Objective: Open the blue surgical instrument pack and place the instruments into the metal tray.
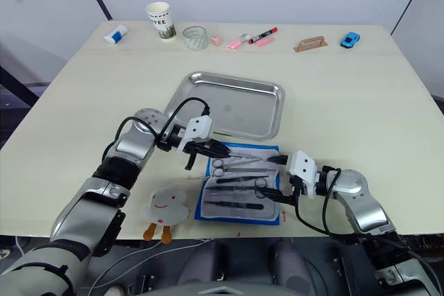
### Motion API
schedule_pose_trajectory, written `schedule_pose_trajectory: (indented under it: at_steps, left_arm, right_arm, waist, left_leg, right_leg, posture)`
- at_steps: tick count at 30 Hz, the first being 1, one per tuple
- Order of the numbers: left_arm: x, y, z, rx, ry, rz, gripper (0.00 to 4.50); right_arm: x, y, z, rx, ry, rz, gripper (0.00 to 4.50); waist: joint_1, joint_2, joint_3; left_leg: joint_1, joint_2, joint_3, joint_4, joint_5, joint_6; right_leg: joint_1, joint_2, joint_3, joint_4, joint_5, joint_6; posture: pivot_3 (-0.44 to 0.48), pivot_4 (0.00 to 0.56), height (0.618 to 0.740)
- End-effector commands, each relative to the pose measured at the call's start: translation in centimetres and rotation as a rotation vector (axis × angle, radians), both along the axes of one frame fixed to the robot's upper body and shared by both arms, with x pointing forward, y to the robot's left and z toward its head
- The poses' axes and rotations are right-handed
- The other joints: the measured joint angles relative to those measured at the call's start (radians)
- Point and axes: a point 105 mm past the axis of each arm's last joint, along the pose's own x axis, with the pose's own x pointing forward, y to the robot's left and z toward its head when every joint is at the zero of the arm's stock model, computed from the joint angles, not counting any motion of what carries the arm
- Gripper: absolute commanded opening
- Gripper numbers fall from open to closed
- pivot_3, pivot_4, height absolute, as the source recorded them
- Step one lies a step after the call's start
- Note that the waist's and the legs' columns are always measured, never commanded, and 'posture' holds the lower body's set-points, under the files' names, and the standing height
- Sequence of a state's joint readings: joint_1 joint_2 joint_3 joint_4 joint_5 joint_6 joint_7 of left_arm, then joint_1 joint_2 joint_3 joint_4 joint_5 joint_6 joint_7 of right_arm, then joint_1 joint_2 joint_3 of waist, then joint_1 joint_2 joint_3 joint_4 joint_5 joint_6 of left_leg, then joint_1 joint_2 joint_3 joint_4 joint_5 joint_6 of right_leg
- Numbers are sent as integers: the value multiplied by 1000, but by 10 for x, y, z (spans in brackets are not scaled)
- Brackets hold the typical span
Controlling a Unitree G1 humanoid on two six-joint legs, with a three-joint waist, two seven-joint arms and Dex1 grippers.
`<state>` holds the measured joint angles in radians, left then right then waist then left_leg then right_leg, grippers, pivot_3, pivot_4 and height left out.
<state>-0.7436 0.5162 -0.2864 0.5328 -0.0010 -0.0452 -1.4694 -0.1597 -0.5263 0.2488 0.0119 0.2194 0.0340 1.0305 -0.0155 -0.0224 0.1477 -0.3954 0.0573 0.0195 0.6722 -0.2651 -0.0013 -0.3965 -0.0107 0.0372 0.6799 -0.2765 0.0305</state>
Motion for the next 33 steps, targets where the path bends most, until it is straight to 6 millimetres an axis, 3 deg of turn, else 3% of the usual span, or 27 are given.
schedule_pose_trajectory:
  at_steps: [1,33]
  left_arm:
    - [1,-7,7,10,-30,2,98]
    - [-4,4,13,110,11,27,98]
  right_arm:
    - [-10,-10,-41,-139,128,-44,4500]
    - [-11,-12,-45,-163,155,-48,4500]
  waist:
    - [1,-1,-1]
    - [-1,-2,-3]
  left_leg:
    - [0,0,0,0,0,0]
    - [1,0,0,-1,0,0]
  right_leg:
    - [0,0,0,0,0,0]
    - [0,0,0,0,0,0]
  posture:
    - [0,150,728]
    - [0,150,728]
